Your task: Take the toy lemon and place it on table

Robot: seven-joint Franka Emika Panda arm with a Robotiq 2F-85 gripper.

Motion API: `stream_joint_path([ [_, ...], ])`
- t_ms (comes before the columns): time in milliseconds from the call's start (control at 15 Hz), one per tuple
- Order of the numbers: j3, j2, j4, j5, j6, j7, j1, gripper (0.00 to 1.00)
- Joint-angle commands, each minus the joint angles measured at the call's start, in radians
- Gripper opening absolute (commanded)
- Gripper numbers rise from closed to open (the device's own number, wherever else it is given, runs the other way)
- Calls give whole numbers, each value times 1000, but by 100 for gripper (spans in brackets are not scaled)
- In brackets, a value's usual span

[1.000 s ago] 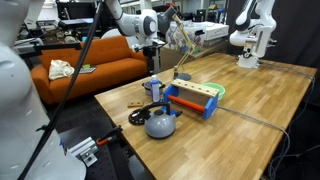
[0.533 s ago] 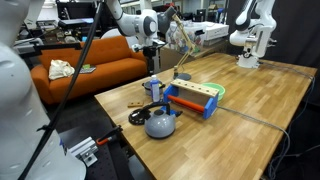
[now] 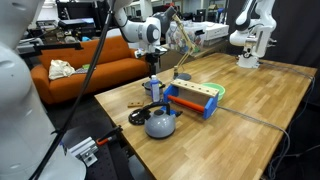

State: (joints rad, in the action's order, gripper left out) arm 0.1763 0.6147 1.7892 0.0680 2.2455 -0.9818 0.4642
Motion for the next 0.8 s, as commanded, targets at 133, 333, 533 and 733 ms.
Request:
stream_joint_path([
  [133,-1,87,-76,-33,-2,58,-7,100],
  [333,-18,86,-68,-24,-3,37,11,100],
  [533,-18,87,-75,-27,-3,40,11,100],
  [733,-18,87,-75,-27,-3,40,11,100],
])
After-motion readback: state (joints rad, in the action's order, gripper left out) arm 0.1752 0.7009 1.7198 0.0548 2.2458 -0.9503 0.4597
